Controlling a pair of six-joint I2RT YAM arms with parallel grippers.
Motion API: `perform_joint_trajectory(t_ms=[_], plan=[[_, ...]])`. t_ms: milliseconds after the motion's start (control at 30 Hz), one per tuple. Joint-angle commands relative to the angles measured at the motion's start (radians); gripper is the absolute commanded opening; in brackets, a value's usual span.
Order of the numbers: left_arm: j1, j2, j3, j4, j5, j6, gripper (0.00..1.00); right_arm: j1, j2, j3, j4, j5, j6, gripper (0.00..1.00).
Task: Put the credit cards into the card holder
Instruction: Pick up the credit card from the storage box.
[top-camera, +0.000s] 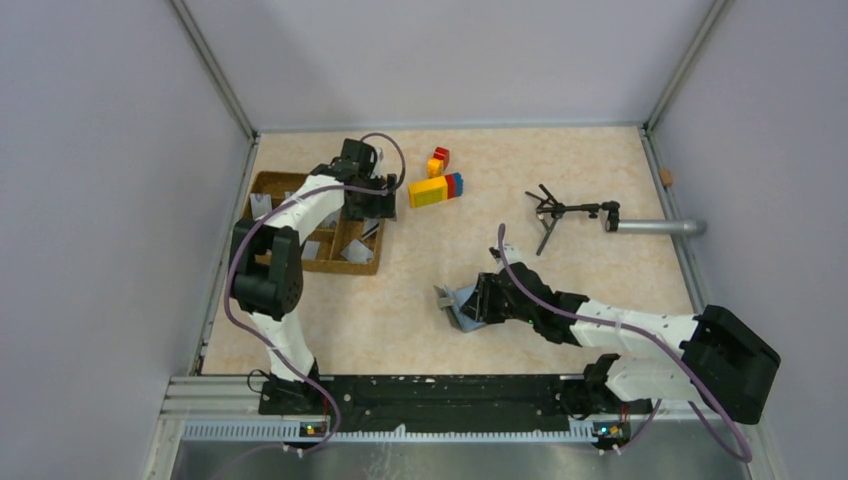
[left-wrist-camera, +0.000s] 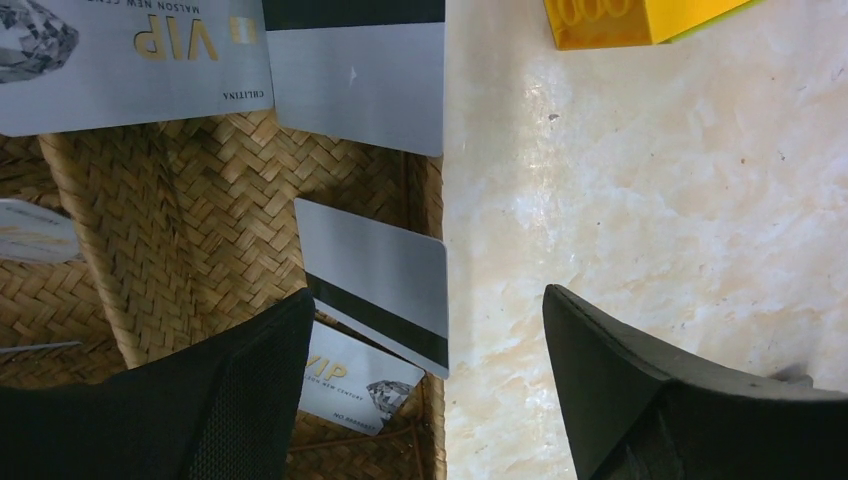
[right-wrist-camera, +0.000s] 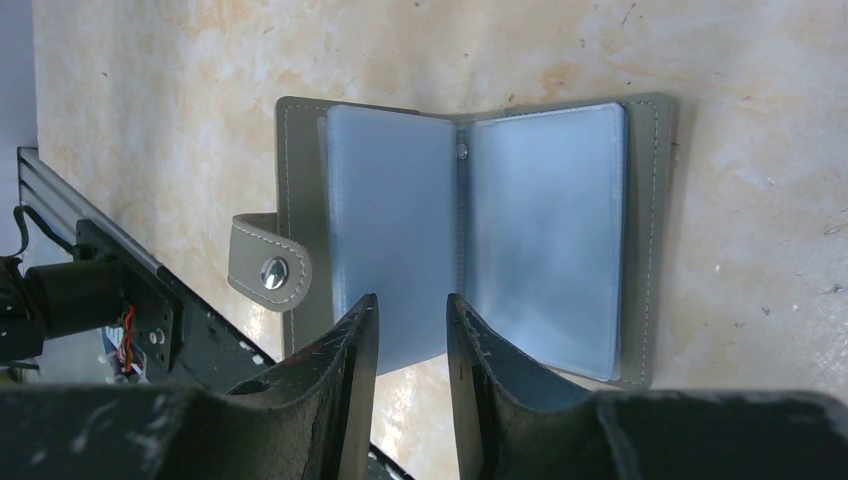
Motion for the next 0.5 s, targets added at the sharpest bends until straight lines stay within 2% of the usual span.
perform_joint_trajectory(t_ms=[0,233,467], plan=[[0.010,0.033,0.046,0.024,0.029,-0.009,0.85,-0.011,0.013,0.047,0.021,0.004,-0.012,0.31],[0.010,0.035,0.040,0.010,0.085,-0.011,0.83,-0.014,0.014,0.047,0.016,0.009,-0.010,0.31],[0.010,0.022,0.033,0.007,0.136,-0.015,0.77,-0.016,0.014,0.045,0.013,0.008,-0.005,0.31]])
